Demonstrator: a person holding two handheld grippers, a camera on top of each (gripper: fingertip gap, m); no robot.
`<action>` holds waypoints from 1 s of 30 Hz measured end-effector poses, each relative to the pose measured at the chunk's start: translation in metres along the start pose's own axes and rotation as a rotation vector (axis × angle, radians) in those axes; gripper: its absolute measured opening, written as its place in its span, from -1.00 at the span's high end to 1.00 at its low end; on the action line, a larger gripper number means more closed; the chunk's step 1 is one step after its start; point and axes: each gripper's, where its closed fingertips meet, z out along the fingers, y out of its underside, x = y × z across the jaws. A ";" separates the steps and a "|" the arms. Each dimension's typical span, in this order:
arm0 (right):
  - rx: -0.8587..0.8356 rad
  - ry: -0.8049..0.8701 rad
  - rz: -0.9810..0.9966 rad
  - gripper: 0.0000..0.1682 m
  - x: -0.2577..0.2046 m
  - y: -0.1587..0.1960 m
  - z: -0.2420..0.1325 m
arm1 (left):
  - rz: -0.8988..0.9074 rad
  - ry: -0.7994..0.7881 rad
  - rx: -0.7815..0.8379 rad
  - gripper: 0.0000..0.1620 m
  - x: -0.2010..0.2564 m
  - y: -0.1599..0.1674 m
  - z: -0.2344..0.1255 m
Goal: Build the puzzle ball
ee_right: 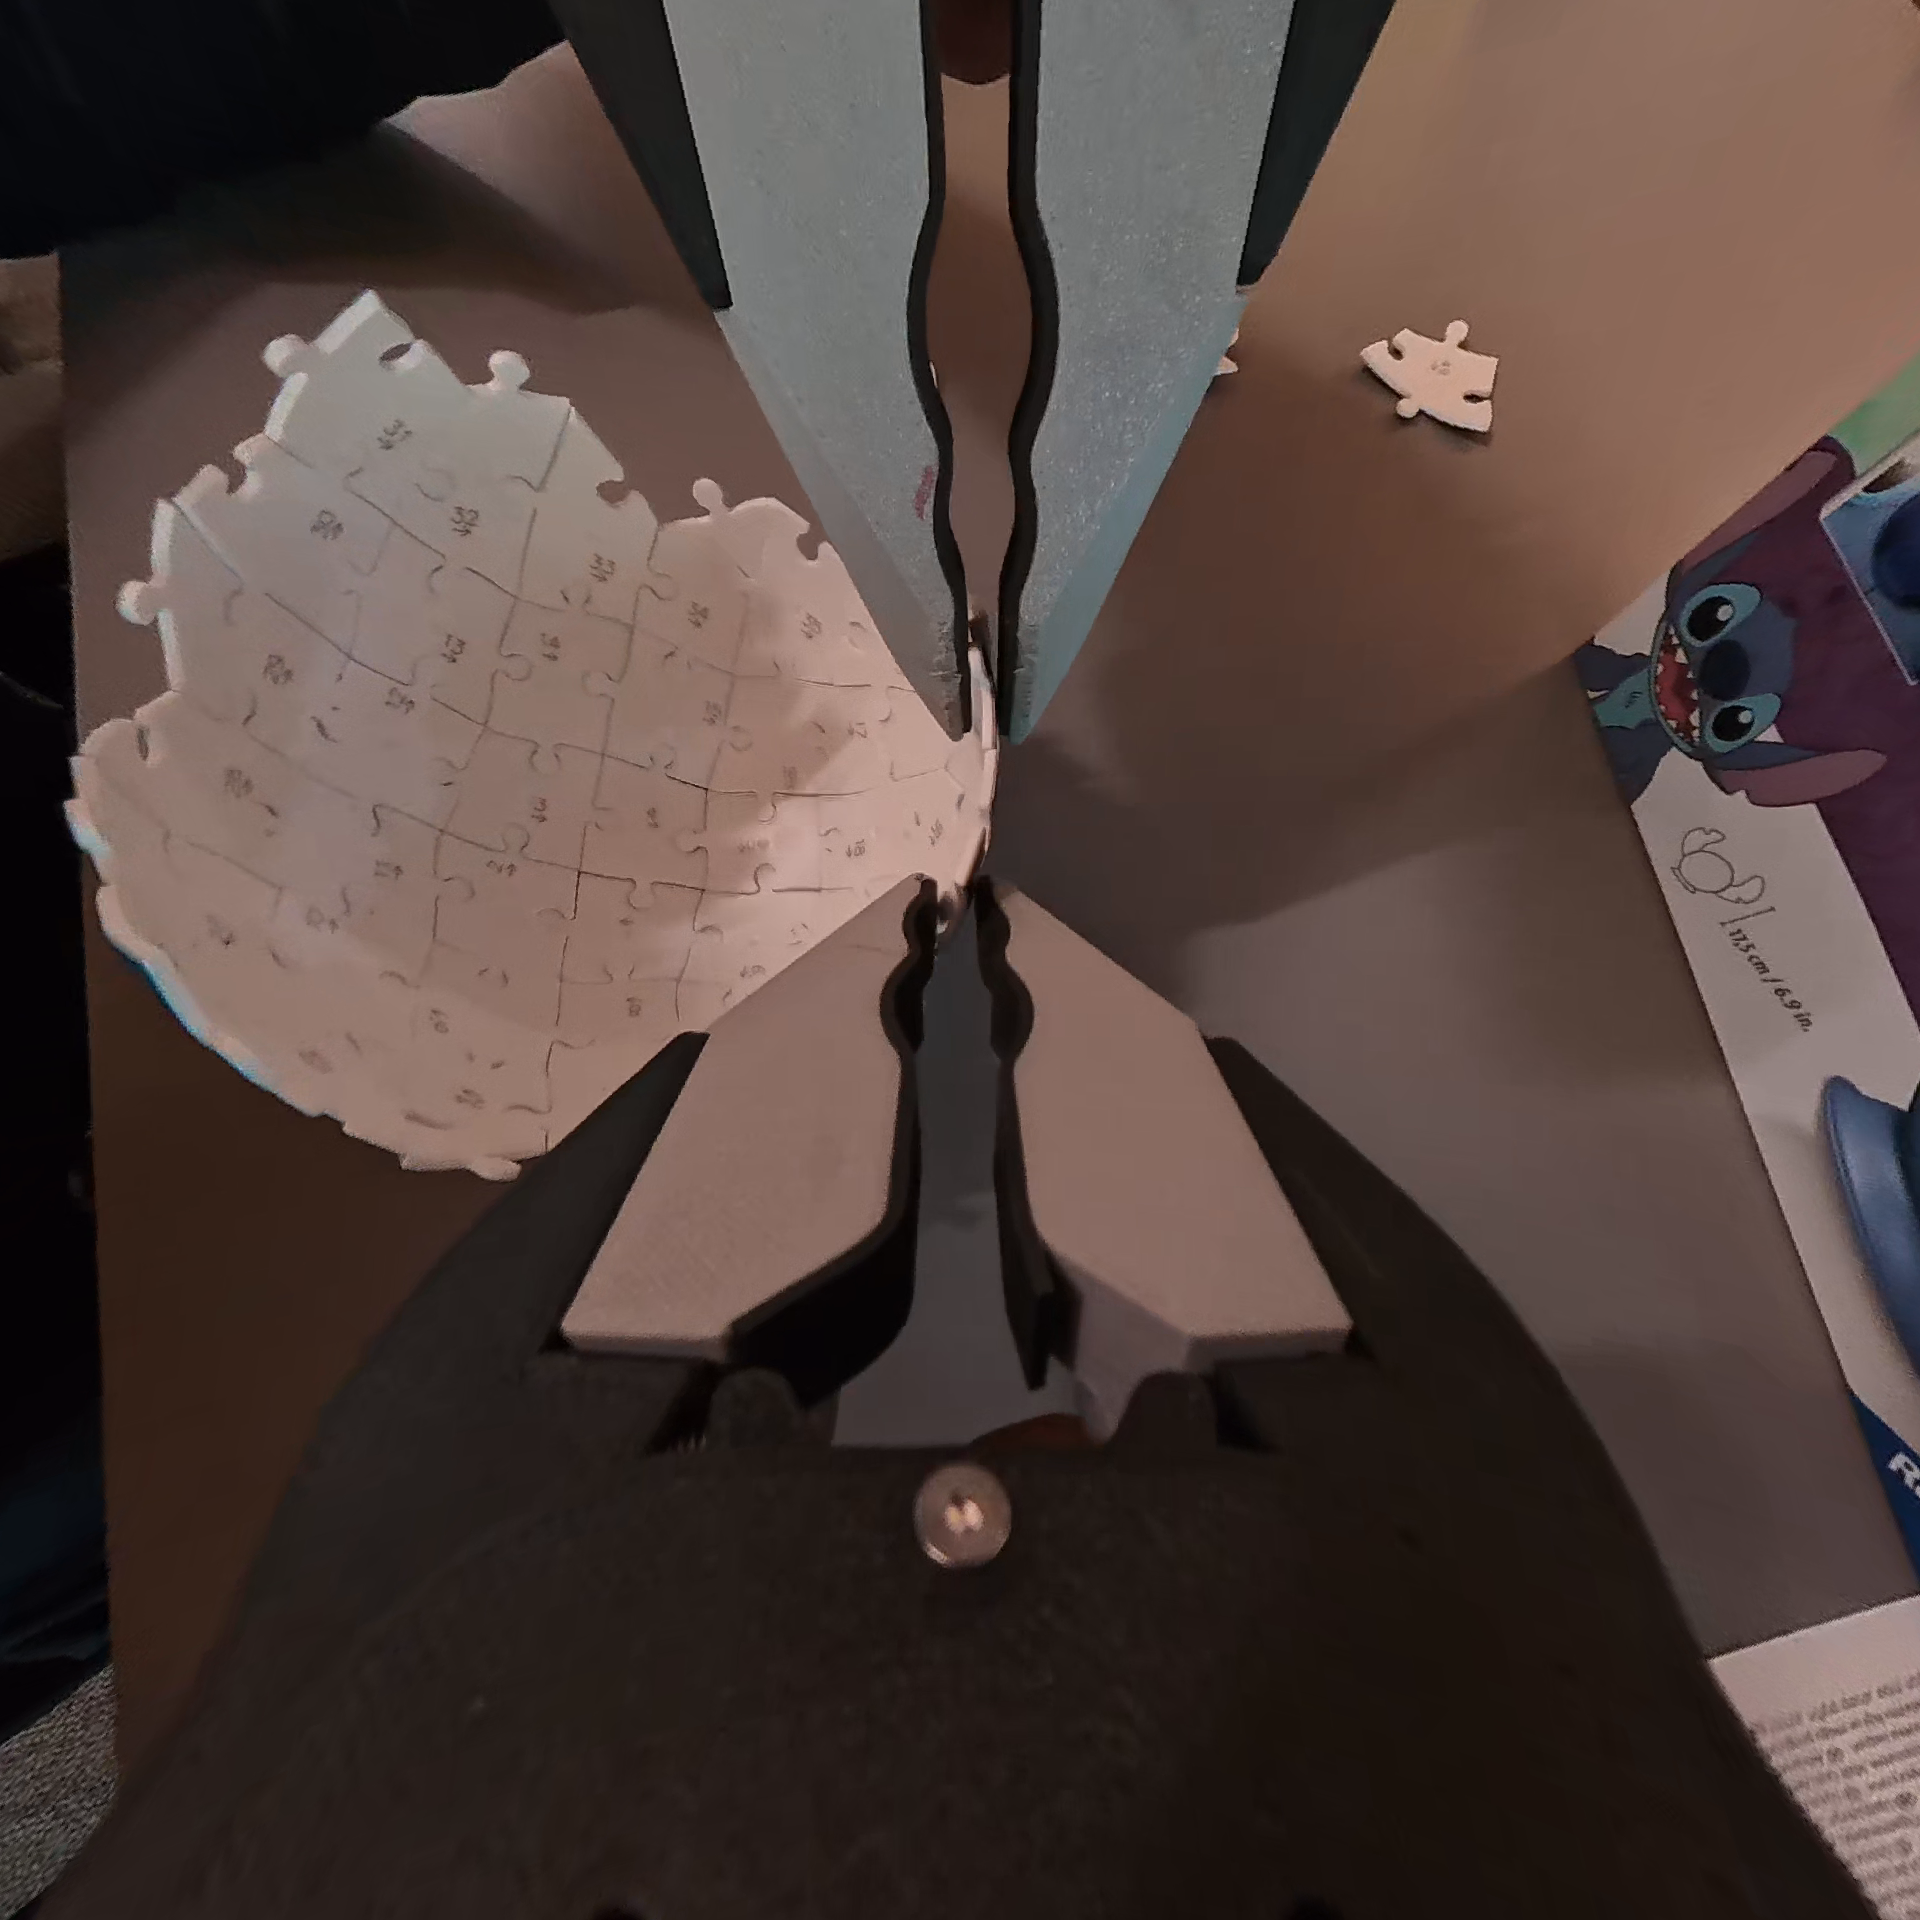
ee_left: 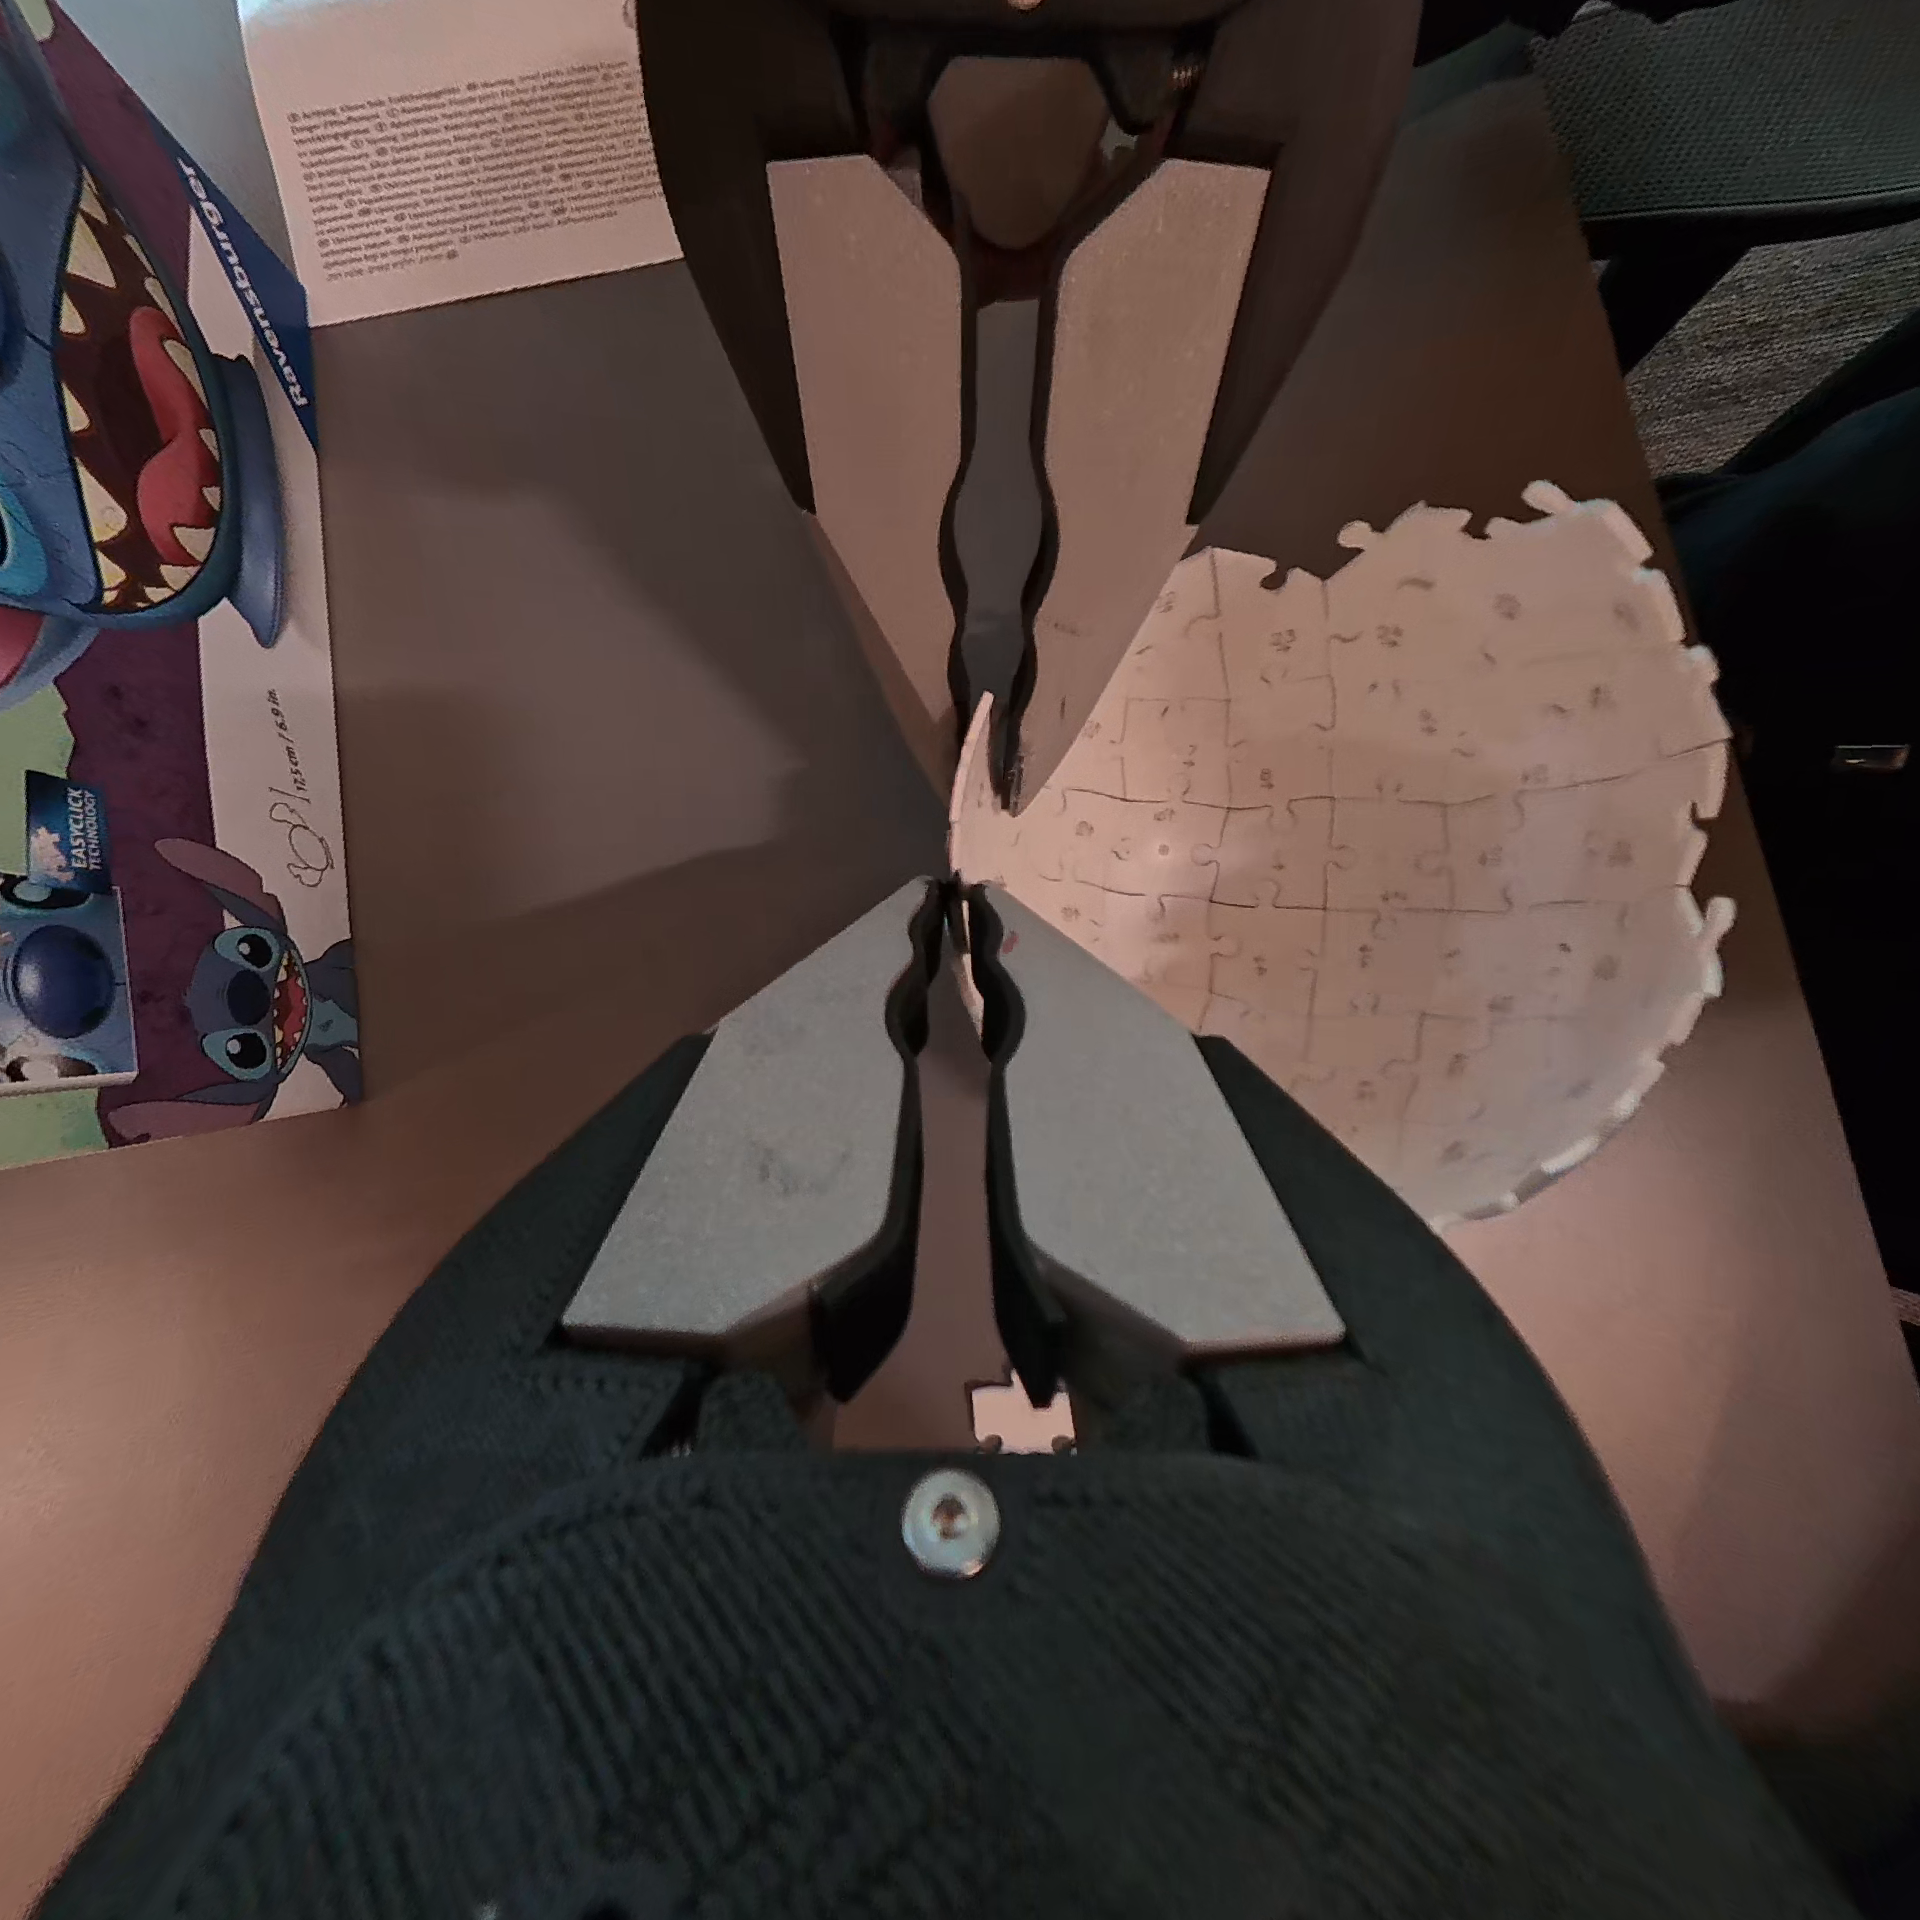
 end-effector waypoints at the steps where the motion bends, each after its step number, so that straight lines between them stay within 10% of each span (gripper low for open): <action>1: 0.002 0.004 0.001 0.96 0.001 0.000 0.000 | -0.003 0.001 -0.001 0.97 0.000 0.000 0.000; 13: 0.000 0.017 0.115 0.99 0.005 0.001 0.000 | -0.043 0.032 0.002 0.93 0.003 -0.001 0.001; 16: 0.011 0.081 0.101 0.69 0.011 0.000 -0.006 | -0.052 0.033 -0.005 0.93 0.004 0.000 -0.001; 30: 0.383 0.227 0.178 0.58 0.041 -0.002 -0.075 | -0.065 0.003 -0.016 0.79 0.002 0.001 -0.006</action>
